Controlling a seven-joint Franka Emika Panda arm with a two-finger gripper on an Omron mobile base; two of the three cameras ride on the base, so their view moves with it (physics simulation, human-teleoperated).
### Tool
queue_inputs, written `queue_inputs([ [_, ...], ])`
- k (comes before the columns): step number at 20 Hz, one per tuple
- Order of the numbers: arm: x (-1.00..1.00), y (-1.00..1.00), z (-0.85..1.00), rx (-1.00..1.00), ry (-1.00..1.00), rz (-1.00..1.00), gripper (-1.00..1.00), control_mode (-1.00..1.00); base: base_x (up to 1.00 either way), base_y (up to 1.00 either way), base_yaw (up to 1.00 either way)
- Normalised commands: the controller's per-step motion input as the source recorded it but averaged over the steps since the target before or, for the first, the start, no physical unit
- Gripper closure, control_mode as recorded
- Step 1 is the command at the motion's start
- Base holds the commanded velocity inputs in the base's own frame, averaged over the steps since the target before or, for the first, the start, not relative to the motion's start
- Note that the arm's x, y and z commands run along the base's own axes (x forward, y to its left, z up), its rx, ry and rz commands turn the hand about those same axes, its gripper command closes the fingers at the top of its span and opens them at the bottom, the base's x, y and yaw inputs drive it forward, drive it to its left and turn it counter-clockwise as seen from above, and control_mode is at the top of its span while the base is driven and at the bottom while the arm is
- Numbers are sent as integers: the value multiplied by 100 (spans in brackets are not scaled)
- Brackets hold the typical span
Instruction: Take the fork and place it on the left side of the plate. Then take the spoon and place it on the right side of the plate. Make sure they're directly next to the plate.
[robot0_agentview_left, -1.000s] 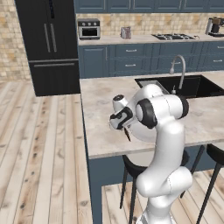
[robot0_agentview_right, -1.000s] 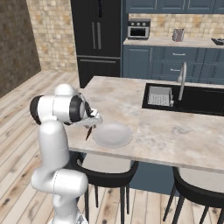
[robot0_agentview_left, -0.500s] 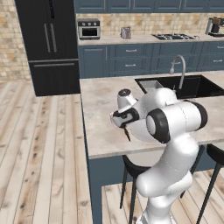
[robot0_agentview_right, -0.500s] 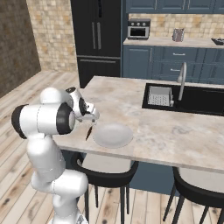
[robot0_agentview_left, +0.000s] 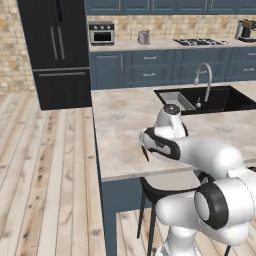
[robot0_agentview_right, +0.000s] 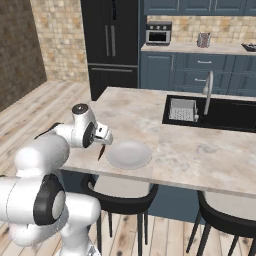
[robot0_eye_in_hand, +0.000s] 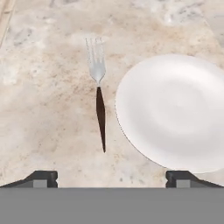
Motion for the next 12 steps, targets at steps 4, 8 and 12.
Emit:
queue_inputs([
  [4, -100, -26, 27, 6, 0, -4, -100, -100, 0, 0, 0],
  [8, -95, -6, 1, 0, 6, -5, -100, -100, 0, 0, 0],
  [12, -75, 0, 0, 0, 13, -14, -100, -100, 0, 0, 0],
])
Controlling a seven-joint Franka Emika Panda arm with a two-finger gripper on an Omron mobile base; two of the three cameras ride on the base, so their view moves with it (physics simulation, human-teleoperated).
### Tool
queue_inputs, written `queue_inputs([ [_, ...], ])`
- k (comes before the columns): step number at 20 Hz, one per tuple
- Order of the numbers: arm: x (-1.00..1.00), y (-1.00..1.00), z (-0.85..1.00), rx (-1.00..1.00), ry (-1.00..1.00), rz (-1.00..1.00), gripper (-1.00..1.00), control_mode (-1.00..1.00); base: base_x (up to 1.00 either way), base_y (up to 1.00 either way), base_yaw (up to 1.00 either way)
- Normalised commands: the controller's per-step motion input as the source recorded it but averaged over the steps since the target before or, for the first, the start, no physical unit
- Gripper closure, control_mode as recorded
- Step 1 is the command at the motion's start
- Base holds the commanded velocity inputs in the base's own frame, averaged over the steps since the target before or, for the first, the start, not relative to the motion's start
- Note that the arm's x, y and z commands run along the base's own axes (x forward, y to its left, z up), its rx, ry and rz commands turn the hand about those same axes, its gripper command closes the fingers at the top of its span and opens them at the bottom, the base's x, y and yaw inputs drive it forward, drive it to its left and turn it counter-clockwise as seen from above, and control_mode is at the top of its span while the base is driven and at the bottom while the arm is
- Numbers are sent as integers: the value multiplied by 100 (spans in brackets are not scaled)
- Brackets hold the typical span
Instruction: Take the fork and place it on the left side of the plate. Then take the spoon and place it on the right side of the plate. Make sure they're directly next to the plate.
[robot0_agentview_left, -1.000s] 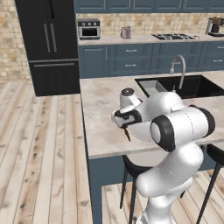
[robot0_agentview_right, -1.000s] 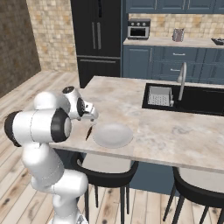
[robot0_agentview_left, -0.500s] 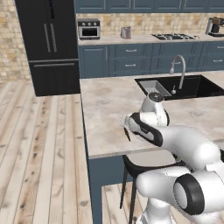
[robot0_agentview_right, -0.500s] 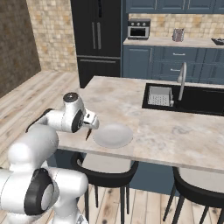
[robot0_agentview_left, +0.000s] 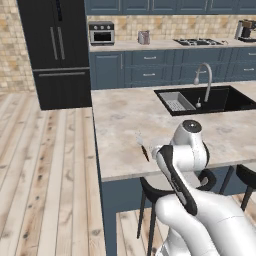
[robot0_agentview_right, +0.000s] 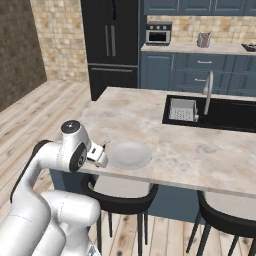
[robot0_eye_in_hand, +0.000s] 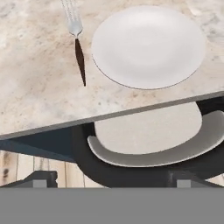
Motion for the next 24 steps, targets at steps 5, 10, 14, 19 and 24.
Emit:
queue_inputs([
  [5, -89, -12, 0, 0, 5, -15, -100, -100, 0, 0, 0],
  [10, -65, -14, 0, 0, 2, -9, -100, -100, 0, 0, 0],
  [14, -6, 0, 0, 0, 4, 0, -100, -100, 0, 0, 0],
  [19, 0, 0, 0, 0, 1, 0, -100, 100, -25, 0, 0],
  [24, 0, 0, 0, 0, 0, 0, -100, 100, -70, 16, 0],
])
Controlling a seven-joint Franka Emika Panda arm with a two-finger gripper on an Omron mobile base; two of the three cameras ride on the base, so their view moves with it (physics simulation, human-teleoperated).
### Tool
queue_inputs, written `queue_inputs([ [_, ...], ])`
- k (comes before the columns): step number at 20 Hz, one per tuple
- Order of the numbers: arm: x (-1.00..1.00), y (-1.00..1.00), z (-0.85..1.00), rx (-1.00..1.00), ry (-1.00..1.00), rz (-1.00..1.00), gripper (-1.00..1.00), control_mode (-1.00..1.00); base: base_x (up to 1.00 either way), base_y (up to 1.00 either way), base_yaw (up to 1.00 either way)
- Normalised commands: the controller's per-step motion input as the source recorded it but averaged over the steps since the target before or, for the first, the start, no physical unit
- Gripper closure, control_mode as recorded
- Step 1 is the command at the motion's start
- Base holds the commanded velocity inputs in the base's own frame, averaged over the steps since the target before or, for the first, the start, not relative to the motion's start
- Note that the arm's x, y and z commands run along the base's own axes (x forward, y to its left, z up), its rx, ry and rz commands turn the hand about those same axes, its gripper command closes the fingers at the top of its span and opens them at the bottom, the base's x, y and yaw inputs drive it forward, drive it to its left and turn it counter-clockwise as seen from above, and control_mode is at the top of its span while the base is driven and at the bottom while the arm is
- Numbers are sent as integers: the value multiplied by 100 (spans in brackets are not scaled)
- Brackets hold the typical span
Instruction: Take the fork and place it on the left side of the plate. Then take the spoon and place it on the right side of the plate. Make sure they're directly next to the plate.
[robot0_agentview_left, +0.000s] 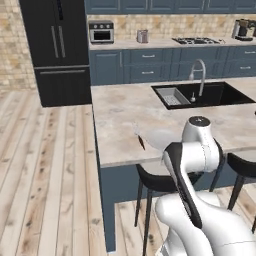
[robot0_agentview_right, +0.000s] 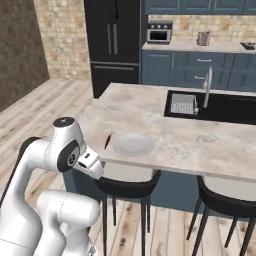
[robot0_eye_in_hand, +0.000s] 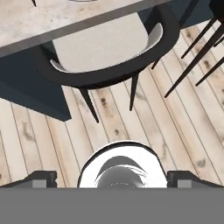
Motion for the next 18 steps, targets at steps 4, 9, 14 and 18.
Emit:
queue_inputs([
  [4, 0, 0, 0, 0, 0, 0, -100, 100, -58, 59, 0],
  [9, 0, 0, 0, 0, 0, 0, -100, 100, -18, 93, 0],
  [14, 0, 0, 0, 0, 0, 0, -100, 100, 0, 100, 0],
  [18, 0, 0, 0, 0, 0, 0, -100, 100, 2, 98, 0],
])
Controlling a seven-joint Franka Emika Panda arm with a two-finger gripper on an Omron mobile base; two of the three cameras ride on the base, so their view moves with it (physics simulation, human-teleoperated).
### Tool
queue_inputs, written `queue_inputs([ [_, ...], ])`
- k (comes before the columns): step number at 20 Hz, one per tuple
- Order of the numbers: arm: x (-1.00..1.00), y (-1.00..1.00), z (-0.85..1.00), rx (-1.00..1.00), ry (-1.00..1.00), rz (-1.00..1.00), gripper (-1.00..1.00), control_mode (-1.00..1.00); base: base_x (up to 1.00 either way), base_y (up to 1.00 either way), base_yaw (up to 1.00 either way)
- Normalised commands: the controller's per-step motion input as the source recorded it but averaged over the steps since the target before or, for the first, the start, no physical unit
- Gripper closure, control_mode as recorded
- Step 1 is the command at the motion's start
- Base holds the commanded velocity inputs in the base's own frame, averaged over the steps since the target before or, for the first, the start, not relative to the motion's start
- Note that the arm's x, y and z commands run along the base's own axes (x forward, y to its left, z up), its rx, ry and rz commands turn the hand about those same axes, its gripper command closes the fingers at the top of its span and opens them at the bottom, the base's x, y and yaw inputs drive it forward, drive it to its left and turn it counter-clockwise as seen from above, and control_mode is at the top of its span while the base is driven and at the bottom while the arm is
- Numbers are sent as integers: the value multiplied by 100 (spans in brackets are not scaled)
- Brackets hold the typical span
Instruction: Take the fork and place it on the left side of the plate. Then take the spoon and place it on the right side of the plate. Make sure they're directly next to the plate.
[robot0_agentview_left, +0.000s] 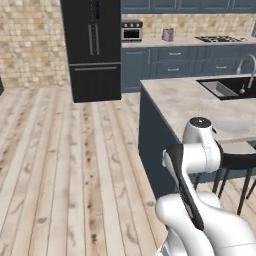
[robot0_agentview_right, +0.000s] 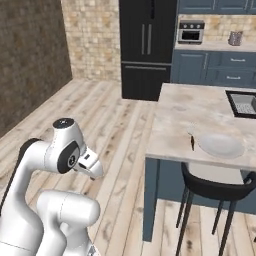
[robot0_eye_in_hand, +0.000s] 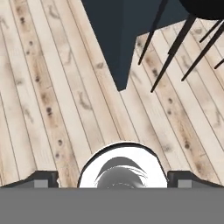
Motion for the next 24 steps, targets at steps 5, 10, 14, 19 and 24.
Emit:
queue_inputs([
  [5, 0, 0, 0, 0, 0, 0, -100, 100, 53, 63, 0],
  [10, 0, 0, 0, 0, 0, 0, -100, 100, 100, 29, 0],
  [14, 0, 0, 0, 0, 0, 0, -100, 100, 100, 22, 0],
  [19, 0, 0, 0, 0, 0, 0, -100, 100, 100, 23, 0],
  [24, 0, 0, 0, 0, 0, 0, -100, 100, 100, 26, 0],
])
